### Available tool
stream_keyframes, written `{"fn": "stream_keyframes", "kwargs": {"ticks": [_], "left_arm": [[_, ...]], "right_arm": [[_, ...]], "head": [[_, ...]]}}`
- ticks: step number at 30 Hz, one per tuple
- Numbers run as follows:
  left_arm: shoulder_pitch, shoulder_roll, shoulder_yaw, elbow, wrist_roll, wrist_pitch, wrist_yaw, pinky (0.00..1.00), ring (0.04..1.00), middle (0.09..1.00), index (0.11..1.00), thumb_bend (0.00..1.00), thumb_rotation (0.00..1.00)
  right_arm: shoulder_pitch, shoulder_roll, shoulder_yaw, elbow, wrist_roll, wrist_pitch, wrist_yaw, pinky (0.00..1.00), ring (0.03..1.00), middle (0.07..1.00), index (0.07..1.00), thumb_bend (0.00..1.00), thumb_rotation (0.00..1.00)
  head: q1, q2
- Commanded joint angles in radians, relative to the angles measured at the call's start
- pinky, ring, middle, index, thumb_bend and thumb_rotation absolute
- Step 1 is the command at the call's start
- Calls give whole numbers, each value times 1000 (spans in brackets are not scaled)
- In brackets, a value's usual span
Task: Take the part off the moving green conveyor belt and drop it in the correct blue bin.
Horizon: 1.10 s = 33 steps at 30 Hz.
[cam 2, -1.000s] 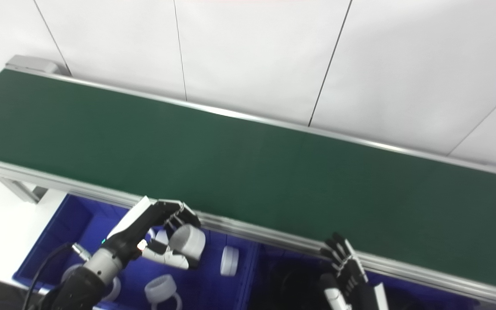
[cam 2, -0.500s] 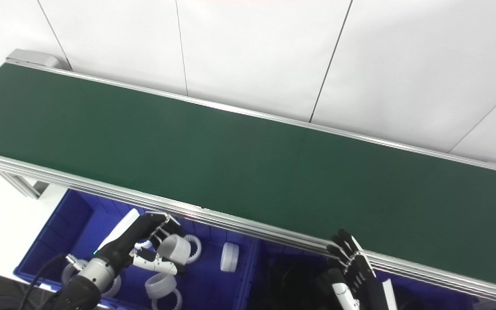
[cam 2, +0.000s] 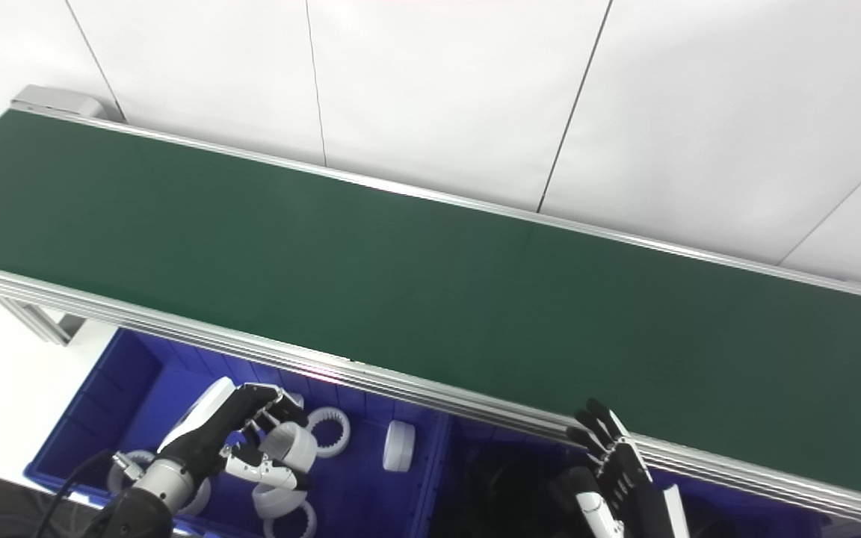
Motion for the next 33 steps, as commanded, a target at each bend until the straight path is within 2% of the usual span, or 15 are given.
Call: {"fn": "stream_keyframes", "kwargs": {"ticks": [1, 2, 3, 4, 5, 7, 9, 10, 14, 17, 25, 28, 32, 33], "left_arm": [[-4, 16, -9, -22, 42, -7, 29, 511, 595, 518, 493, 509, 0], [-4, 18, -13, -24, 53, -3, 28, 581, 677, 654, 607, 639, 0], [-2, 17, -13, -27, 58, 1, 25, 617, 719, 725, 666, 705, 0], [-2, 17, -13, -30, 60, 3, 22, 641, 754, 785, 732, 734, 0], [0, 16, -10, -37, 53, 7, 16, 649, 766, 805, 754, 744, 0], [4, 18, -6, -48, 37, 10, 4, 671, 794, 841, 805, 688, 0], [6, 22, -3, -56, 20, 7, -6, 695, 817, 861, 842, 589, 95], [6, 23, -2, -58, 14, 6, -8, 700, 825, 867, 852, 560, 209], [6, 28, -1, -66, -3, 18, -20, 704, 834, 876, 861, 563, 397], [6, 32, 0, -69, -10, 10, -23, 708, 835, 873, 857, 582, 477], [8, 26, 7, -84, -35, -17, -3, 692, 807, 849, 850, 627, 596], [10, 14, 14, -94, -67, -87, 37, 649, 757, 816, 826, 625, 571], [6, -2, 13, -119, -113, -143, 53, 623, 730, 797, 804, 728, 596], [2, -4, 4, -134, -120, -156, 46, 625, 727, 789, 796, 780, 622]], "right_arm": [[5, 1, -7, -37, 0, -8, 1, 739, 824, 870, 904, 533, 668], [5, 1, -7, -35, 1, -10, 2, 740, 824, 869, 904, 533, 666], [5, 1, -7, -35, 3, -12, 2, 740, 824, 869, 904, 534, 664], [4, 2, -6, -34, 3, -12, 3, 741, 824, 869, 904, 529, 661], [5, 2, -6, -35, 4, -11, 3, 741, 824, 869, 905, 528, 660], [5, 3, -6, -34, 4, -10, 3, 745, 825, 869, 907, 530, 659], [4, 4, -5, -33, 5, -11, 3, 745, 826, 870, 907, 532, 660], [4, 4, -5, -32, 6, -11, 3, 745, 825, 870, 907, 534, 660], [4, 6, -4, -31, 4, -16, 4, 743, 823, 870, 908, 535, 662], [3, 7, -4, -28, 2, -20, 4, 740, 822, 871, 910, 525, 659], [0, 15, 0, -17, -9, -26, 1, 744, 825, 872, 911, 519, 658], [-3, 27, 5, -13, -18, -24, -2, 742, 824, 870, 906, 524, 652], [-5, 47, 13, -9, -39, -22, -8, 737, 821, 865, 903, 534, 646], [-5, 54, 16, -7, -45, -23, -9, 734, 818, 862, 901, 540, 646]], "head": [[-2, -1], [-2, -1], [-2, -1], [-2, -3], [-2, -3], [-3, -4], [-4, -5], [-4, -5], [-6, -8], [-5, -12], [-18, -29], [-33, -38], [-72, -55], [-95, -65]]}}
